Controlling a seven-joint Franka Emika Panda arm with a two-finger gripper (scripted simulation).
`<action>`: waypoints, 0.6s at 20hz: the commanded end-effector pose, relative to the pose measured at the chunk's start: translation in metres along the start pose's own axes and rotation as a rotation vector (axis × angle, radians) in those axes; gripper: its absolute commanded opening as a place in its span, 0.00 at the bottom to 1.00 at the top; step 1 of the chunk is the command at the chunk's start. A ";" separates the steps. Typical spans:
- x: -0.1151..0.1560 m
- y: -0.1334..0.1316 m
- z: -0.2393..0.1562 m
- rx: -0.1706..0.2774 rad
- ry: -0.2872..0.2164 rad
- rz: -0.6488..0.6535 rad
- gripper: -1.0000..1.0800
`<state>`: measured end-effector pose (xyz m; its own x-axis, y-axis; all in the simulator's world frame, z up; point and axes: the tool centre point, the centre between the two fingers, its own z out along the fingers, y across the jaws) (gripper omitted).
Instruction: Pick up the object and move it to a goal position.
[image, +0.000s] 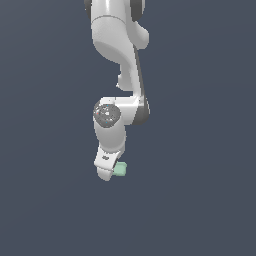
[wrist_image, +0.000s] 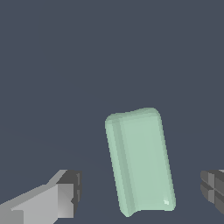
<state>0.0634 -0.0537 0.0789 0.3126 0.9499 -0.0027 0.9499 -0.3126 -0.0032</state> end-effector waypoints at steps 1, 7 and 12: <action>-0.003 0.004 0.004 -0.001 0.001 -0.053 0.96; -0.008 0.009 0.012 -0.003 0.002 -0.138 0.96; -0.010 0.012 0.015 -0.003 0.002 -0.173 0.96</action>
<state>0.0706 -0.0667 0.0649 0.1547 0.9880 -0.0003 0.9880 -0.1547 -0.0006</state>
